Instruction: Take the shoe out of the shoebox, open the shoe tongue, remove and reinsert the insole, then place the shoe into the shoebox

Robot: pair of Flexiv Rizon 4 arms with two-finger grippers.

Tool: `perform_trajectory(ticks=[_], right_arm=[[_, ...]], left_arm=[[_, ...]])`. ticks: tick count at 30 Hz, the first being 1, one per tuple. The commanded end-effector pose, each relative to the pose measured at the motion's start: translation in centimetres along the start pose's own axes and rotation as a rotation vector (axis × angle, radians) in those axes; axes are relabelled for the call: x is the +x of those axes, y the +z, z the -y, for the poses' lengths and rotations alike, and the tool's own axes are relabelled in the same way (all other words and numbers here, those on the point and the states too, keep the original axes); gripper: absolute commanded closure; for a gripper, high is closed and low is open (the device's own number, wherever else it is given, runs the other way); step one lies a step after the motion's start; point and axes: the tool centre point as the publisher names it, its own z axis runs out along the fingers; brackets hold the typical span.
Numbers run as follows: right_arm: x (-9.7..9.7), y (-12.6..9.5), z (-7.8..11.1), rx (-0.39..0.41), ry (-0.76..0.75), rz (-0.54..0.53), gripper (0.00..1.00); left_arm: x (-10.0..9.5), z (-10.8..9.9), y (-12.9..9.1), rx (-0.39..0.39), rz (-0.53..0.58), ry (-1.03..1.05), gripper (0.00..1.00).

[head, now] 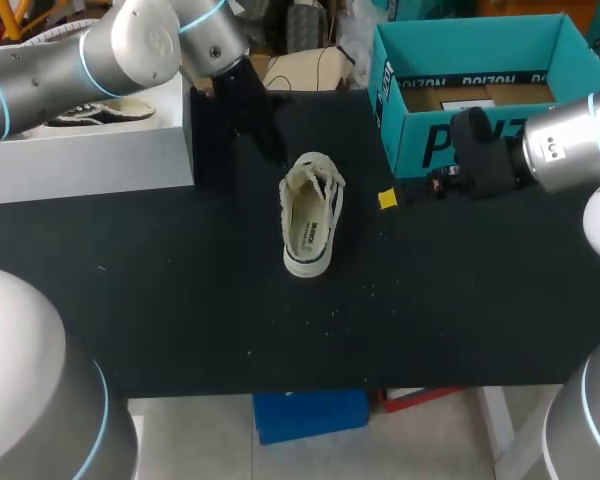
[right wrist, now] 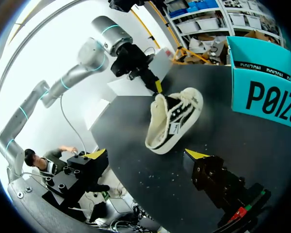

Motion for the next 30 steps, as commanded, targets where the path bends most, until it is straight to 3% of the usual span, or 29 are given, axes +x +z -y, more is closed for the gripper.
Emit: perform_trajectory(ticks=[1, 9, 18, 30], right_arm=[[0.0, 0.1, -0.1, 0.002, 0.001, 0.001, 0.0], [0.0, 0.1, -0.1, 0.002, 0.001, 0.001, 0.0], [0.0, 0.1, -0.1, 0.002, 0.001, 0.001, 0.0], [0.0, 0.1, -0.1, 0.002, 0.001, 0.001, 0.0]], left_arm=[[-0.5, -0.2, 1.8, -0.01, 0.007, 0.003, 1.0], [-1.6, 0.2, 3.6, 0.02, 0.006, 0.031, 1.0], [0.7, 2.4, 5.0, 0.071, -0.033, 0.021, 1.0], [0.3, 3.5, -1.5, 0.009, -0.014, -0.005, 1.0]])
